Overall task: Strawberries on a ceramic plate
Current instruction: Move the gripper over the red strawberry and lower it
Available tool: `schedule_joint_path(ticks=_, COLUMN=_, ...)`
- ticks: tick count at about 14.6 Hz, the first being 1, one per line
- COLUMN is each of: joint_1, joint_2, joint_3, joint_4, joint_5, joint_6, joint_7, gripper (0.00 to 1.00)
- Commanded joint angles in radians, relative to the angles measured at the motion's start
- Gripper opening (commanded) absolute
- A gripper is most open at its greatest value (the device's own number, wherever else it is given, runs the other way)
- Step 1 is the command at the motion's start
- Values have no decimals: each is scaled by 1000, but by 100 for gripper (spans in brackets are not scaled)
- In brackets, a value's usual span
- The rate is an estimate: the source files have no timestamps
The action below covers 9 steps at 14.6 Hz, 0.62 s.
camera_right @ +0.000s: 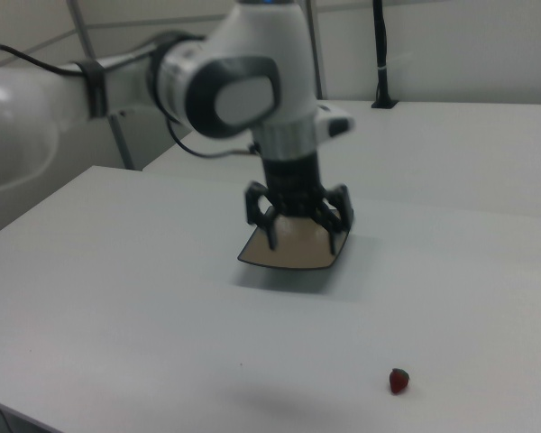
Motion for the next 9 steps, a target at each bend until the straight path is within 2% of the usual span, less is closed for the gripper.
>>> schedule_joint_path(ticks=1, joint_1=-56, joint_2=48, joint_3=-4, joint_4=-79, joint_5=-2, joint_6=120, joint_7=-89, gripper=100)
schedule_joint_path(ticks=5, joint_1=-112, joint_2=112, joint_3=-4, joint_4=-110, joint_5=-19, joint_6=250, joint_7=-162, gripper=100)
schedule_joint_path(ticks=9, joint_1=-125, joint_2=252, joint_3=-4, joint_4=-110, joint_5=-42, joint_6=393, joint_7=-165, gripper=100)
